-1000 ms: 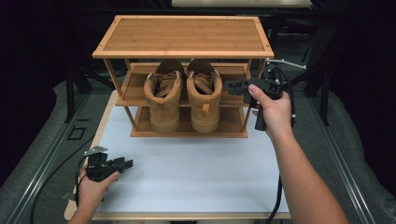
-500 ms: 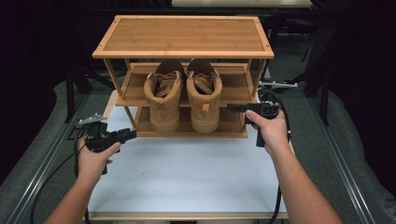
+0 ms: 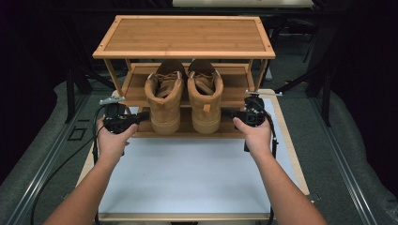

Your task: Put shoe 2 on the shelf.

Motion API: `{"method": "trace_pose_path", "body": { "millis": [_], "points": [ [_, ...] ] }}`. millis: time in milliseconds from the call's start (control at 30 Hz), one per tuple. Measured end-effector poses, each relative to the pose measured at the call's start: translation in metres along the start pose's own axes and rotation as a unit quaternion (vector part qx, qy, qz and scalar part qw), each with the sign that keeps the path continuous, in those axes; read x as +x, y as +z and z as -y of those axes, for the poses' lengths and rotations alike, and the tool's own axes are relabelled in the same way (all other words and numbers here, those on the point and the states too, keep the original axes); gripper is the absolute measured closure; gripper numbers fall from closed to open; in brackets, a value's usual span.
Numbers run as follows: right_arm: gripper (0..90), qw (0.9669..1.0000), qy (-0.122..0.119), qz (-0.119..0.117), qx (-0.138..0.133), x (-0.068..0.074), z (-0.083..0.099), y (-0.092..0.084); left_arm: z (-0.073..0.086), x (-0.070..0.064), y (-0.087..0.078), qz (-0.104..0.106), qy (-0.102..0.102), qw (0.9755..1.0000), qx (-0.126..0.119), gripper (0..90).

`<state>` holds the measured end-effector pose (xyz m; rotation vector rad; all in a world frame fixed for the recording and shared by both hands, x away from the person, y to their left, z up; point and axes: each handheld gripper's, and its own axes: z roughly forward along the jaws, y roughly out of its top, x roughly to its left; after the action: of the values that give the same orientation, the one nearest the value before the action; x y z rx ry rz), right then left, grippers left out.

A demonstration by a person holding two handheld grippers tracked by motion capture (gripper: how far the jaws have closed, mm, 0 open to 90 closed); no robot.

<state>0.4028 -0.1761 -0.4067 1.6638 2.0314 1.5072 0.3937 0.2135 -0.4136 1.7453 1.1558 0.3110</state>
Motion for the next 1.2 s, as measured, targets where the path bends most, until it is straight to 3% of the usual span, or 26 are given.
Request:
{"method": "trace_pose_path", "body": {
  "millis": [100, 167, 467, 633, 700, 767, 833, 967, 1200],
  "points": [
    [90.0, 1.0, -0.001, 0.001, 0.001, 0.003, 0.003, 0.002, 0.0, -0.003, 0.001, 0.004, 0.001, 1.0, -0.001, 89.9],
    [90.0, 0.9997, -0.011, 0.019, -0.006, 0.008, 0.004, 0.002, 0.0, -0.004, 0.0, 0.0, -0.002, 1.0, -0.002, 90.0],
    [90.0, 0.9998, -0.002, 0.019, -0.008, 0.013, 0.005, 0.002, -0.001, -0.008, 0.001, 0.007, -0.011, 0.9999, -0.002, 90.0],
    [90.0, 0.9997, -0.004, 0.021, -0.008, 0.016, 0.007, 0.002, 0.001, -0.014, 0.001, 0.002, -0.003, 1.0, -0.002, 90.0],
    [90.0, 0.9995, -0.007, 0.025, -0.017, 0.021, 0.01, 0.003, 0.002, -0.021, 0.002, -0.009, 0.015, 0.9998, -0.001, 90.0],
    [90.0, 0.9994, -0.008, 0.028, -0.017, 0.022, 0.012, 0.003, 0.002, -0.022, 0.001, -0.011, 0.014, 0.9998, 0.0, 90.0],
    [90.0, 0.9993, -0.006, 0.028, -0.025, 0.022, 0.013, 0.003, 0.002, -0.021, 0.001, -0.006, 0.011, 0.9999, 0.0, 90.0],
    [90.0, 0.9999, 0.006, 0.004, -0.01, 0.025, 0.014, 0.003, 0.001, -0.024, 0.001, -0.012, 0.011, 0.9999, 0.0, 90.0],
    [90.0, 0.9995, 0.018, -0.002, -0.024, 0.027, 0.011, 0.0, -0.005, -0.024, -0.003, -0.001, 0.003, 0.9999, -0.012, 90.0]
  ]
}}
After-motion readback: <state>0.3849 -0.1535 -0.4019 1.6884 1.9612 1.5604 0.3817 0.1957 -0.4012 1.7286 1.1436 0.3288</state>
